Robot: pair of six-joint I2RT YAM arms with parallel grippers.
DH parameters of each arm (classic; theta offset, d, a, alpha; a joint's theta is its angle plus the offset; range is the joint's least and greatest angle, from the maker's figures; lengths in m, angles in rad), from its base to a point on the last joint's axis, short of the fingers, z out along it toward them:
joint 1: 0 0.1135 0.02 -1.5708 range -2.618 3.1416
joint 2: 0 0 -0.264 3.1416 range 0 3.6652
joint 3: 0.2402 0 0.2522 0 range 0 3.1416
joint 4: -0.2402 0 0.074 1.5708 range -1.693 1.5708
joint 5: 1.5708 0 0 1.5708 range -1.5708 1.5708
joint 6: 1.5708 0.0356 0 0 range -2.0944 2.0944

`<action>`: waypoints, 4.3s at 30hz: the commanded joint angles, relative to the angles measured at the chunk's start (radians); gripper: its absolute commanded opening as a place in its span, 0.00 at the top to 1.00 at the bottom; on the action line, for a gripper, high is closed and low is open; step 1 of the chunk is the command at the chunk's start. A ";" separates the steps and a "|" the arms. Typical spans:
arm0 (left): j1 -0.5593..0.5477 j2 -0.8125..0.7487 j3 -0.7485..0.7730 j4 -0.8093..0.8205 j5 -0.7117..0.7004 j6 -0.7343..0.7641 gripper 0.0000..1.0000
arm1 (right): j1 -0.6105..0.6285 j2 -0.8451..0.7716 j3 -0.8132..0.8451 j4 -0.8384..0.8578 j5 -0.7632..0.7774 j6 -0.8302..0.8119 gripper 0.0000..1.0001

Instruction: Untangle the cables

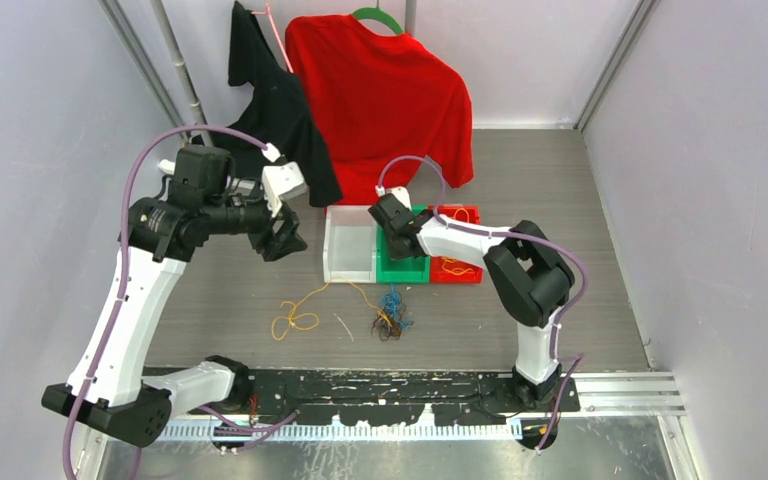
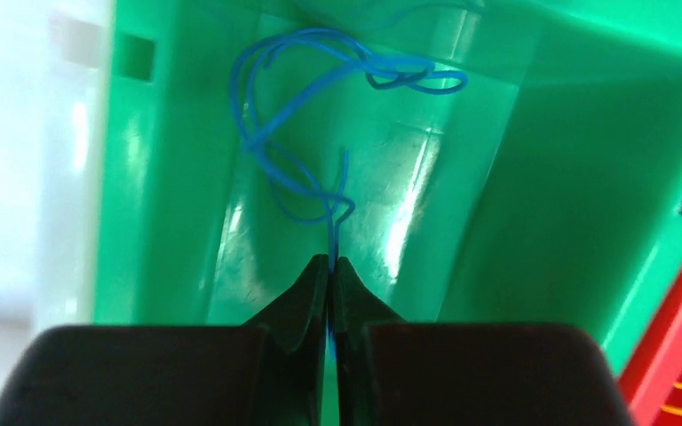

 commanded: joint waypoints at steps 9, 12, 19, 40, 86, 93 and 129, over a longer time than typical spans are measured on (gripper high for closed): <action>0.011 -0.018 0.042 -0.007 0.029 0.005 0.30 | 0.033 -0.111 0.037 0.023 0.041 -0.023 0.50; 0.011 -0.019 0.050 -0.010 0.028 0.003 0.29 | 0.033 -0.152 0.066 -0.022 0.040 -0.023 0.45; 0.011 -0.025 0.049 -0.013 0.029 0.000 0.29 | 0.033 -0.221 0.069 -0.074 0.055 -0.022 0.43; 0.009 -0.073 -0.120 -0.015 0.108 -0.017 0.30 | 0.303 -0.689 -0.527 0.281 -0.110 0.132 0.45; 0.010 -0.564 -0.685 0.474 0.222 -0.196 0.53 | 0.350 -0.502 -0.195 0.828 -0.688 0.353 0.99; 0.009 -0.654 -0.744 0.594 0.150 -0.305 0.64 | 0.353 -0.528 -0.190 0.878 -0.702 0.402 0.99; 0.009 -0.796 -0.705 0.361 0.261 -0.058 0.92 | 0.367 -0.604 -0.145 0.715 -0.659 0.313 0.99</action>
